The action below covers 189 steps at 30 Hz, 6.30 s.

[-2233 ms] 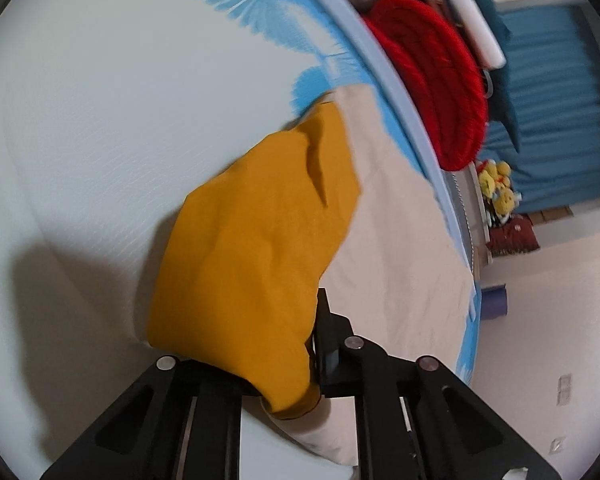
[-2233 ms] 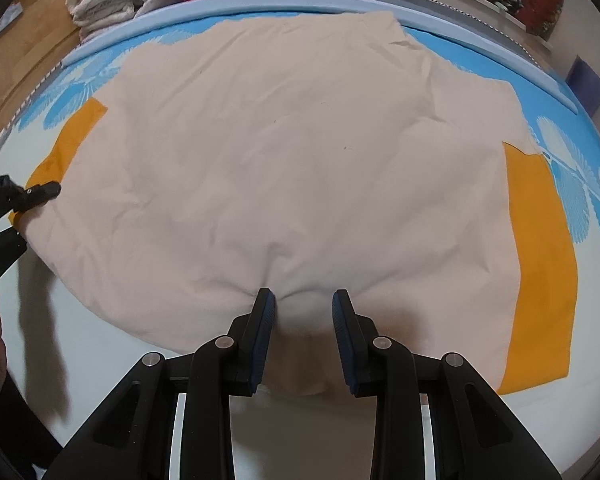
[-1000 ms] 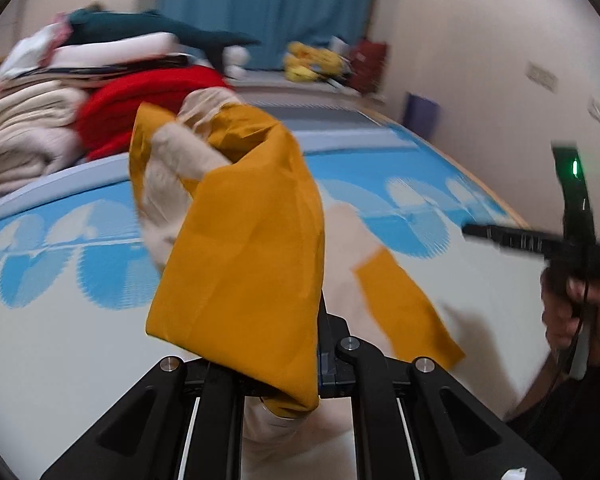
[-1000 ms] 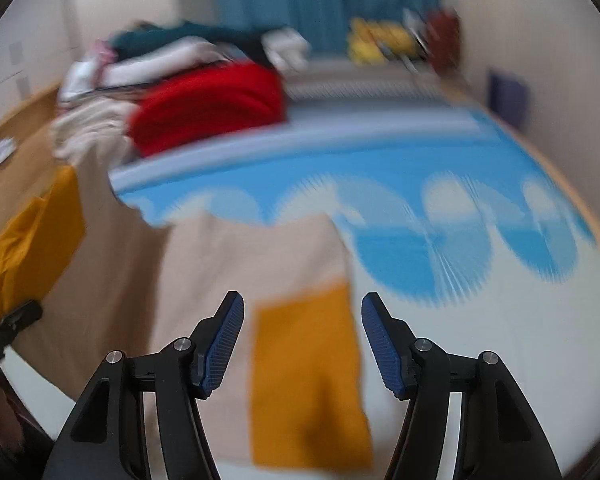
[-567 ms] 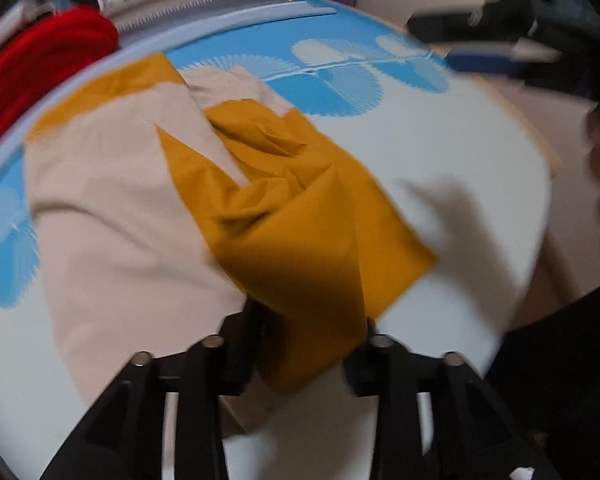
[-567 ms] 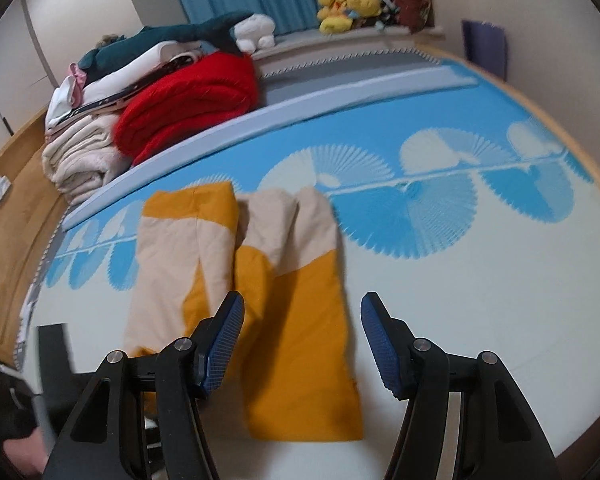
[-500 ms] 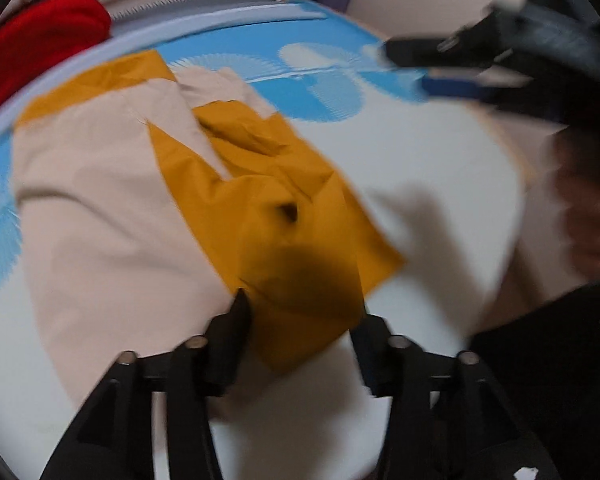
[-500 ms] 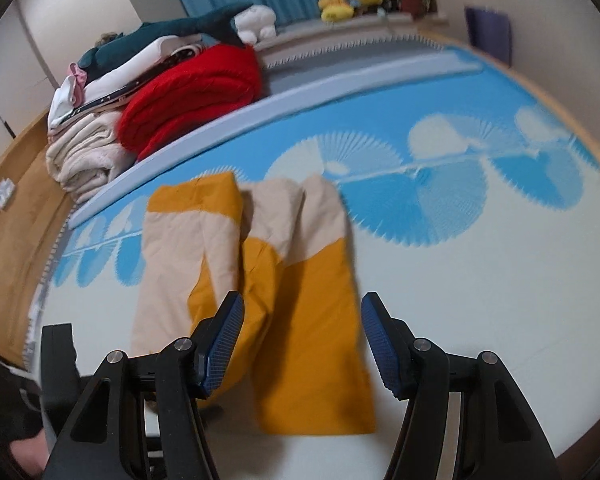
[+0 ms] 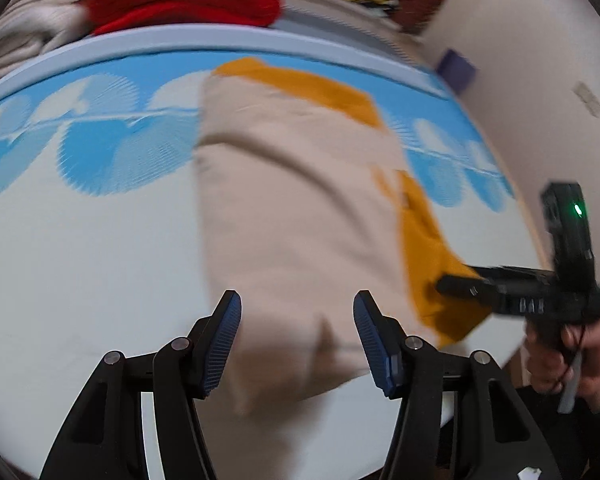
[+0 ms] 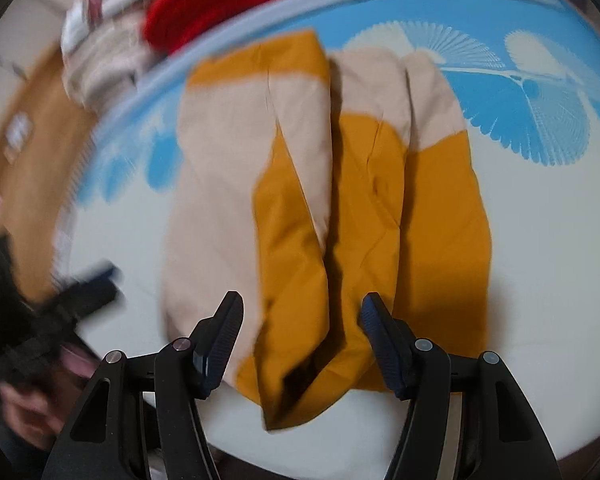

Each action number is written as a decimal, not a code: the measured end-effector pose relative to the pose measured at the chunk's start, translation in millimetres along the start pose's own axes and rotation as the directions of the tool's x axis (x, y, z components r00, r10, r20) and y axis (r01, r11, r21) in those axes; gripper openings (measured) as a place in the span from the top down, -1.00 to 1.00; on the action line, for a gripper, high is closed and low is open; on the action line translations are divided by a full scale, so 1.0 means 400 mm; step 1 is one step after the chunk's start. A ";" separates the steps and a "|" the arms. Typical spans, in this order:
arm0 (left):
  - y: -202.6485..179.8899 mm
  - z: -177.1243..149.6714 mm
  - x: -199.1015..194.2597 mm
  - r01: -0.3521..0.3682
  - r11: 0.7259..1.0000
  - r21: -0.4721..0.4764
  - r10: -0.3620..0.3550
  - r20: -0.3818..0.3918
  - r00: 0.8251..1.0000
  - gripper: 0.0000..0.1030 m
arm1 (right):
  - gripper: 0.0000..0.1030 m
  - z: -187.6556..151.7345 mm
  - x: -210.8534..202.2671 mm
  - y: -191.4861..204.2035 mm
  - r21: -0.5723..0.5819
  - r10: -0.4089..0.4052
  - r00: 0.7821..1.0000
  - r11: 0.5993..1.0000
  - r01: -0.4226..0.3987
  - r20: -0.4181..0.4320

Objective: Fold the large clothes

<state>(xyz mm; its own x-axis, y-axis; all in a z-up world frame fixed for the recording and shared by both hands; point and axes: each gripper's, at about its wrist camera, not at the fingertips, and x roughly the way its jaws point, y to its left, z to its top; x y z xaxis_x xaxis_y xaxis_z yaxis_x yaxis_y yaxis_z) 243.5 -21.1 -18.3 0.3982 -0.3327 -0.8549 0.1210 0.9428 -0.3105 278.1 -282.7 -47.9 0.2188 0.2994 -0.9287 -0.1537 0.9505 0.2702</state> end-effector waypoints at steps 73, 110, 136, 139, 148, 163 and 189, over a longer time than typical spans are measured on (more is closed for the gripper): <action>-0.116 0.015 0.135 -0.090 0.982 0.167 0.124 -0.202 0.971 0.01 | 0.48 -0.062 -0.241 -0.244 0.085 -0.344 0.897 0.939 0.333 0.278; -0.087 0.040 0.229 -0.075 0.989 0.124 0.107 -0.280 0.954 -0.12 | 0.92 0.315 0.106 -0.388 0.452 -0.188 0.960 0.889 0.077 0.206; 0.140 0.084 0.318 0.189 0.868 -0.459 -0.294 -0.170 0.940 -0.21 | 0.26 0.074 0.160 -0.408 0.317 0.099 0.993 0.945 -0.075 -0.060; 0.117 0.099 0.291 0.174 0.893 -0.415 -0.259 -0.156 0.953 0.00 | 0.66 0.084 0.156 -0.372 0.283 0.088 0.995 0.956 -0.075 -0.035; 0.178 0.140 0.169 -0.003 0.951 -0.308 -0.036 -0.123 0.992 0.11 | 0.71 0.158 0.169 -0.231 0.200 0.123 0.991 0.971 -0.130 0.047; 0.146 0.087 -0.096 -0.178 0.971 -0.161 0.202 0.147 0.968 -0.63 | 0.00 0.053 -0.138 -0.125 0.194 -0.356 0.875 0.932 0.306 0.328; -0.112 -0.394 -0.238 -0.270 0.963 0.001 0.254 0.343 0.904 -0.98 | -0.97 -0.488 -0.335 0.174 0.053 -0.331 0.732 0.925 0.375 0.596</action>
<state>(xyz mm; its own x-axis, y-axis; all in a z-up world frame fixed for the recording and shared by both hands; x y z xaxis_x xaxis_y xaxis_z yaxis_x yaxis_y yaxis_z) 57.0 -34.8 11.4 0.7028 -0.0547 -0.7092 0.0095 0.9977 -0.0676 49.8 -272.9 45.8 0.7849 -0.0455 -0.6179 -0.0093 0.9963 -0.0852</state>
